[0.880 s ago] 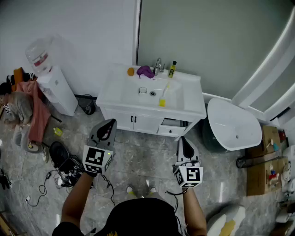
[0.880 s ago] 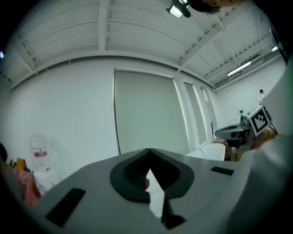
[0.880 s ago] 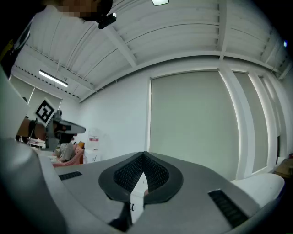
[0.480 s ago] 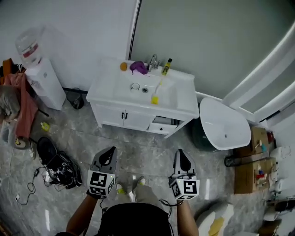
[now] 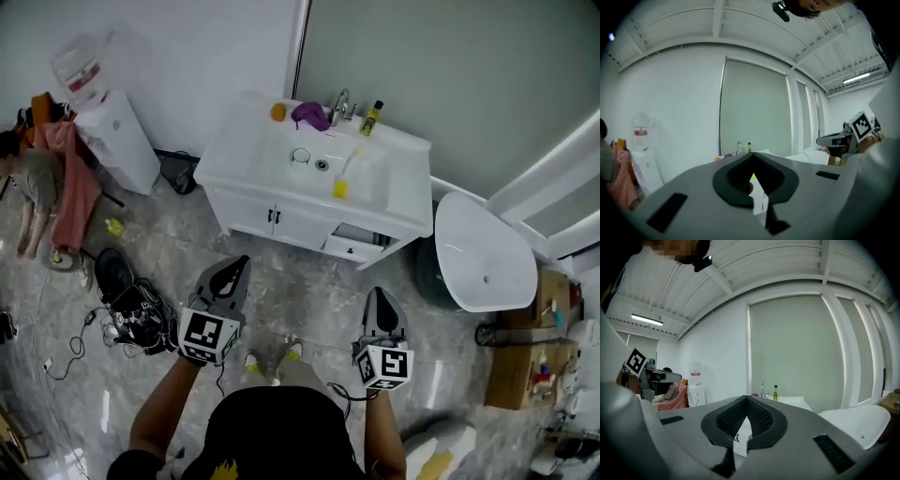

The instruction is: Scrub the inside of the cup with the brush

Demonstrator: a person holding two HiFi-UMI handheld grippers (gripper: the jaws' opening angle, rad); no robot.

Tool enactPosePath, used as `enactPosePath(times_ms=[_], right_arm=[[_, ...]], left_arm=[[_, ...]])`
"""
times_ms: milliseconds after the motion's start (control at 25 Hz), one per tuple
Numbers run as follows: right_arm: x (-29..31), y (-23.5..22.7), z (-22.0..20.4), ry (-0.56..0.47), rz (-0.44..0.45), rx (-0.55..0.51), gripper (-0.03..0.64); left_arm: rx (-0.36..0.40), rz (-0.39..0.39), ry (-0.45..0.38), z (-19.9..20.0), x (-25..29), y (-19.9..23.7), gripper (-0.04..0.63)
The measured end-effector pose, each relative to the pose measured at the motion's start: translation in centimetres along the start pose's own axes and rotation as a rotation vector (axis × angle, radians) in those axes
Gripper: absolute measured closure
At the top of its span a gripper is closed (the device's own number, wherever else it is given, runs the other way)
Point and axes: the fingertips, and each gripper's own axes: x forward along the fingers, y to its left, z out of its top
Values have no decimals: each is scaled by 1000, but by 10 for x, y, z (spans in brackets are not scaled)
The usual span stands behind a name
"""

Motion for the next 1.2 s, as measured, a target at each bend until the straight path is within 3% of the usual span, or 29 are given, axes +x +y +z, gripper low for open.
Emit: enactPosePath(times_ms=[200,360,600,880,1080,1200], right_arm=[[15,-37,-5,1,59,24,589],[32,-70,-13,4,68,76,589],[59,-86,-11,-4,97,128,589],[125,-91,-14,39,96,113,589],[213,-100,-10,64,73,82,589],[275,-98,-4,90,55,39,589]], left_arm=[[42,-24,66,1,41,-37,578],[67,-50,73,17,78,-60,578],[20,-65,83,20,116,-70,578],[-45,-28,61,6,170,-28,578],[-78,-30,66,-18,244,27,578],[-97,-16,28,-18,298,76,578]])
